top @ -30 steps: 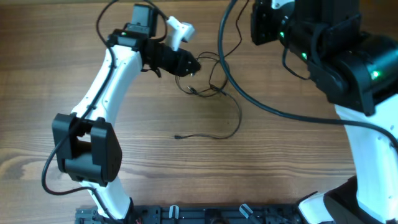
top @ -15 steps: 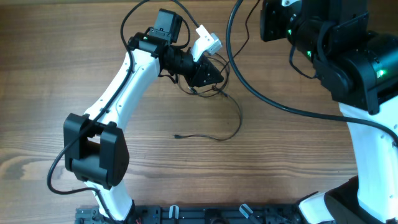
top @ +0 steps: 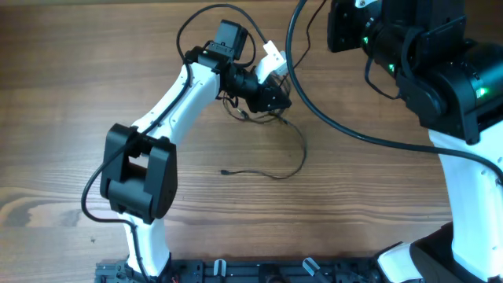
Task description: Untangle cables
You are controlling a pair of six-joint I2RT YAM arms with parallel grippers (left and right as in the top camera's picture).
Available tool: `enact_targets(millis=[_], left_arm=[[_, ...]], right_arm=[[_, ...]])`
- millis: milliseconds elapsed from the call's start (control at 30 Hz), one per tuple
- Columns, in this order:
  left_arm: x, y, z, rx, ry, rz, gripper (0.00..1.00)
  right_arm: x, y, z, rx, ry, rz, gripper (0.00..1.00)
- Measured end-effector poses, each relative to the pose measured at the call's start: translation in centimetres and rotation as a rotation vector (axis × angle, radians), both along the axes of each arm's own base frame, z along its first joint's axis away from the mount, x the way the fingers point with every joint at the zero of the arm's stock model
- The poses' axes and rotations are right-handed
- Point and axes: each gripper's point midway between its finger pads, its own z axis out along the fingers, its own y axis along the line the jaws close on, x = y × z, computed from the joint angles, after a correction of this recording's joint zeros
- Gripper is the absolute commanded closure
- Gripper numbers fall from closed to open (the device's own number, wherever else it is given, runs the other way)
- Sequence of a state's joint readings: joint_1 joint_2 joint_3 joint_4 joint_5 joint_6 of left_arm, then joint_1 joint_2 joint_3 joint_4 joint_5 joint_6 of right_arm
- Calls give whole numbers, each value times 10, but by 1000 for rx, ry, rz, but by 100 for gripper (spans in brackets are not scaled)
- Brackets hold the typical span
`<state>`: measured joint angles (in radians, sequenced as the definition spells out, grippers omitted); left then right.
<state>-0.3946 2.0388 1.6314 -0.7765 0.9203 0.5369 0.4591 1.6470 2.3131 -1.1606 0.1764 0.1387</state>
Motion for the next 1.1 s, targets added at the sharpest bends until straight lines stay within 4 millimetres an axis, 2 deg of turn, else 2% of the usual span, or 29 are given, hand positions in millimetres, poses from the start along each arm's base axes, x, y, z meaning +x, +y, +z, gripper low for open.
enact_targets(millis=[233,367,467,533,567,600,667,700,767,800,900,1000,1100], left_arm=[[4,9,-10,68,-1,30,96],[14,27,-15,111,-2,78,96],[24,43,-7,122,-28,122,96],[32,58,14,125,-86,170,96],[37,67,32,125,-133,206,96],[40,75,50,120,-175,236,96],[40,92,92,100,-274,293,96],[39,99,114,85,-322,318,96],[36,109,142,62,-388,353,96],[34,112,151,53,-409,362,96],[31,120,174,30,-454,401,96],[32,124,180,23,-457,424,96],[34,125,181,23,-459,439,96]], right_arm=[[0,-1,-1,-5,5,-4,96],[-3,-8,-9,-37,33,-33,96],[-2,-15,-11,-59,35,-66,96],[1,-18,-15,-73,40,-84,96],[3,-18,-17,-80,45,-88,95],[6,-17,-22,-89,55,-94,90],[16,-14,-35,-104,84,-102,64],[21,-12,-42,-112,100,-105,60],[29,-8,-57,-129,134,-108,45],[33,-6,-65,-133,154,-111,39],[46,0,-94,-168,222,-112,35],[58,8,-128,-201,300,-107,35],[63,18,-153,-204,366,-75,35]])
